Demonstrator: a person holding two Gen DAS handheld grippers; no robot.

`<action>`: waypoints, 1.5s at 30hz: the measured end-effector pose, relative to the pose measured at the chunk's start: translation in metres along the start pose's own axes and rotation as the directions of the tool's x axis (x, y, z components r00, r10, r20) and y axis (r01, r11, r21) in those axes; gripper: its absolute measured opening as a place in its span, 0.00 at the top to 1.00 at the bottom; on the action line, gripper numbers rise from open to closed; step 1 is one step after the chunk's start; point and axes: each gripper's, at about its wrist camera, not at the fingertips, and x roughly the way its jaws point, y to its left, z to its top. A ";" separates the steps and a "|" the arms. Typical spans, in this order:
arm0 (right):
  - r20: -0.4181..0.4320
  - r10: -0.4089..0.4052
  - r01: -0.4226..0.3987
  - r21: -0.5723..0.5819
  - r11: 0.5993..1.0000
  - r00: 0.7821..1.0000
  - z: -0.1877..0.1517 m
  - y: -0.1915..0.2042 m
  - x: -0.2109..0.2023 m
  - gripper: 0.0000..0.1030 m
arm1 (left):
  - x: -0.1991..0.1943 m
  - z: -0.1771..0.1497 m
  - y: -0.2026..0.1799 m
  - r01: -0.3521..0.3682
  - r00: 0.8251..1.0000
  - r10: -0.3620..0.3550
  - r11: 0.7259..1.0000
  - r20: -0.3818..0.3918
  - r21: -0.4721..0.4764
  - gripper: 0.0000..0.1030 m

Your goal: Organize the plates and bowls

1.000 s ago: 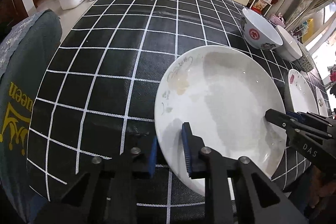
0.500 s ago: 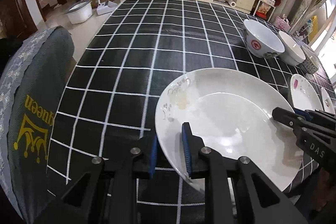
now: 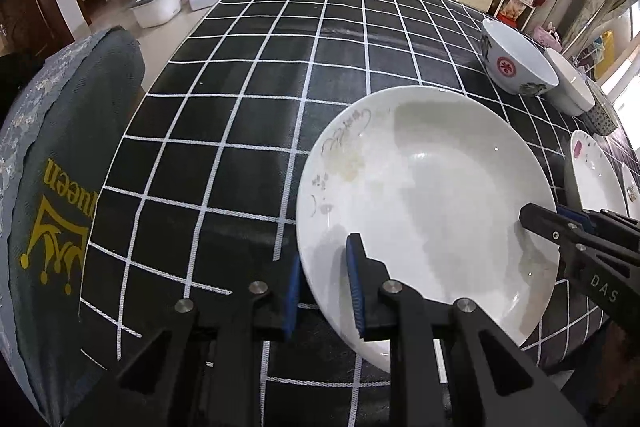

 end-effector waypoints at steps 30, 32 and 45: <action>0.135 -0.028 0.022 0.047 0.999 0.990 -0.028 -0.079 -0.110 0.78 | -0.092 0.000 -0.077 0.061 0.987 -0.070 0.996 0.141 0.069 0.81; 0.143 -0.034 0.026 0.062 0.998 0.989 -0.031 -0.093 -0.118 0.78 | -0.097 -0.001 -0.097 0.083 0.984 -0.097 0.992 0.148 0.098 0.81; 0.128 -0.085 0.063 0.167 0.984 0.988 -0.055 -0.169 -0.113 0.78 | -0.069 -0.002 -0.188 0.193 0.978 -0.205 0.961 0.039 0.200 0.81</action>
